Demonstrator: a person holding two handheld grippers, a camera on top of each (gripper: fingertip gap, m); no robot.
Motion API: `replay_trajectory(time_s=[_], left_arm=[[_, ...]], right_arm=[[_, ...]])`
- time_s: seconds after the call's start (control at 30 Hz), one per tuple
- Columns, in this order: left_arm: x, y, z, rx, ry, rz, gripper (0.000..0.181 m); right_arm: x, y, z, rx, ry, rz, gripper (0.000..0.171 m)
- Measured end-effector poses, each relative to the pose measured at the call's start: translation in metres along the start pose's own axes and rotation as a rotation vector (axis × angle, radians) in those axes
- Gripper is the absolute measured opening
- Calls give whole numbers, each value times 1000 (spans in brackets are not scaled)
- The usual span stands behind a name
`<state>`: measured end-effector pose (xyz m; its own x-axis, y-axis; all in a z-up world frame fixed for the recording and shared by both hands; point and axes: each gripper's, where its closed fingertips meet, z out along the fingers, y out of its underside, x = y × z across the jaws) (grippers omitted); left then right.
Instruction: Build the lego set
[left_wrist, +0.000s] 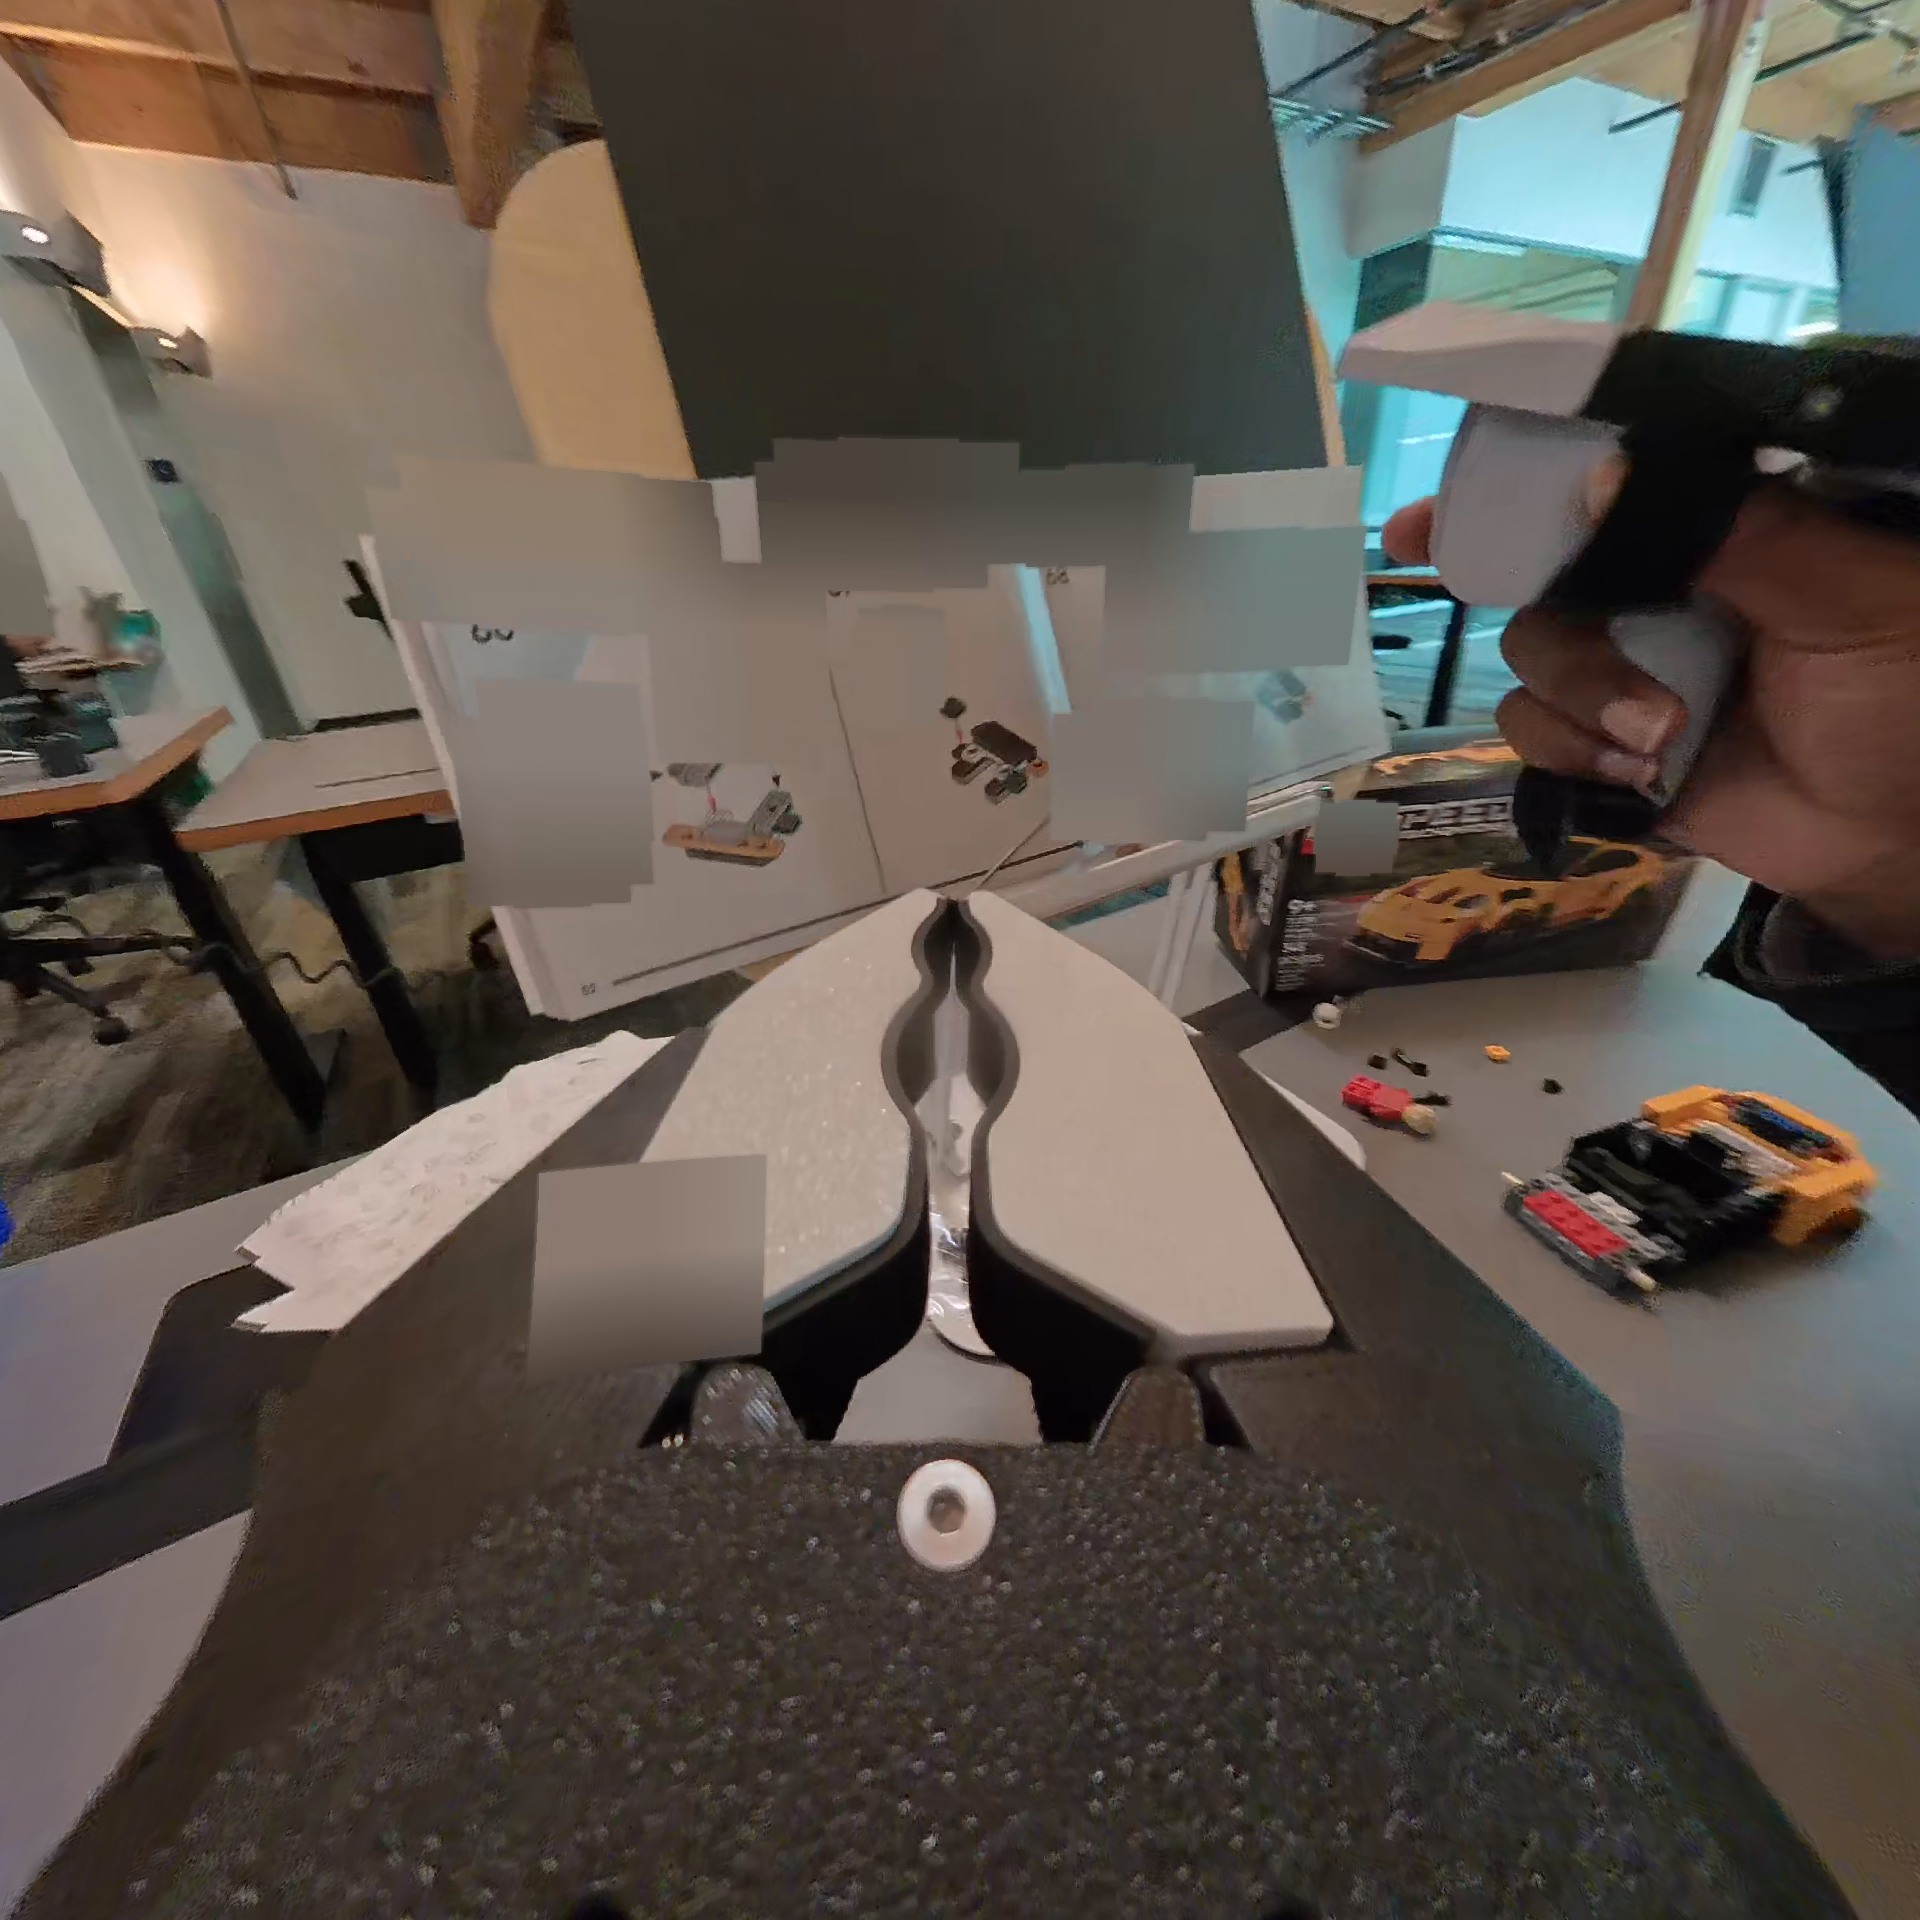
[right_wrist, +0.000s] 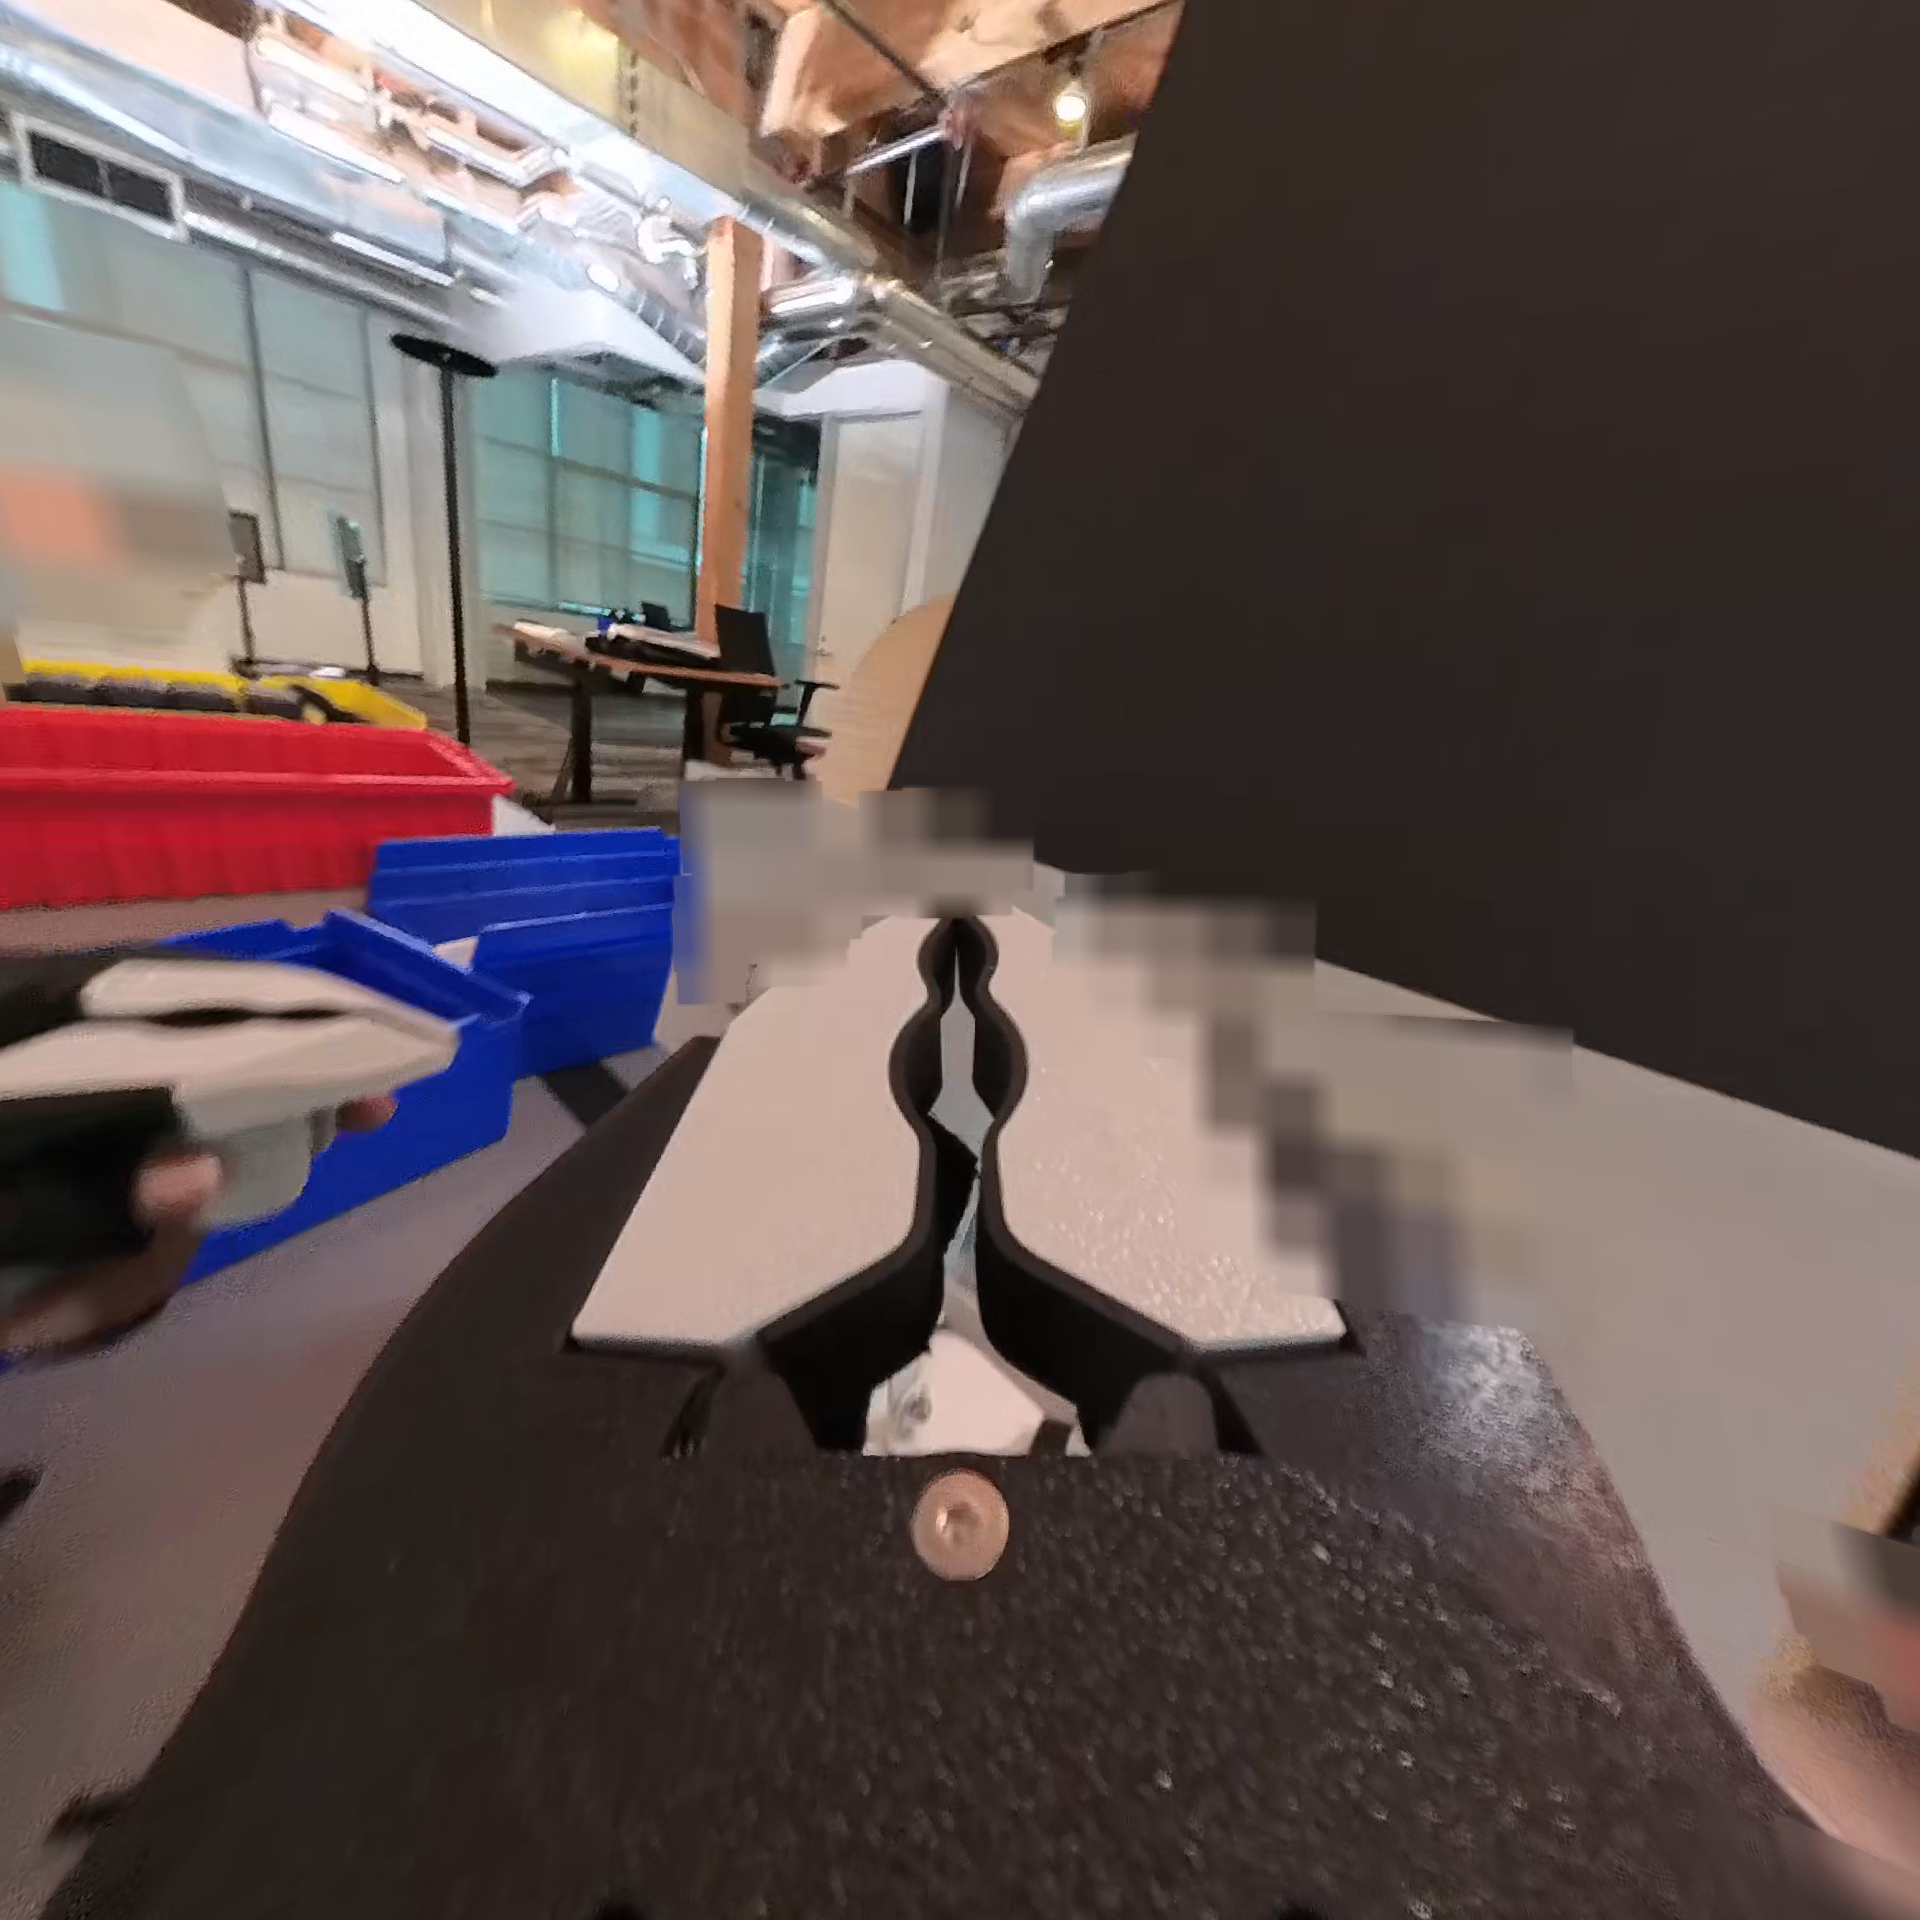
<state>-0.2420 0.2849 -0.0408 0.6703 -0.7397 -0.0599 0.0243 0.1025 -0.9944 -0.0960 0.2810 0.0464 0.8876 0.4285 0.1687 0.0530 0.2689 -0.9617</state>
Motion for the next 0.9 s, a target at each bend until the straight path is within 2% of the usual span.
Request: replay_trajectory(time_s=[0.07, 0.17, 0.3, 0.4, 0.47, 0.57, 0.77, 0.83, 0.9], left_arm=[[10, -2, -3, -88, 96, 19, 0], [35, 21, -18, -353, 308, 94, 0], [48, 95, -61, -777, 428, 186, 13], [53, 153, -94, -963, 440, 169, 17], [61, 178, -107, -1017, 433, 84, 20], [66, 198, -116, -1065, 398, 17, 24], [75, 207, -107, -1084, 369, 23, 21], [74, 209, -105, -1103, 349, 31, 8], [75, 209, -107, -1137, 357, 34, 7]], right_arm=[[-7, 6, -27, -49, -31, -1, 0], [-14, 35, -76, -172, -62, 6, 0], [-15, 87, -150, -376, -52, -25, 1], [-9, 116, -198, -454, -13, 17, 0], [-4, 132, -217, -471, 31, 71, 0], [-2, 143, -226, -449, 59, 170, 0], [-3, 150, -227, -452, 39, 186, 0], [-2, 151, -228, -448, 40, 194, 0], [-1, 150, -229, -442, 44, 198, 0]])
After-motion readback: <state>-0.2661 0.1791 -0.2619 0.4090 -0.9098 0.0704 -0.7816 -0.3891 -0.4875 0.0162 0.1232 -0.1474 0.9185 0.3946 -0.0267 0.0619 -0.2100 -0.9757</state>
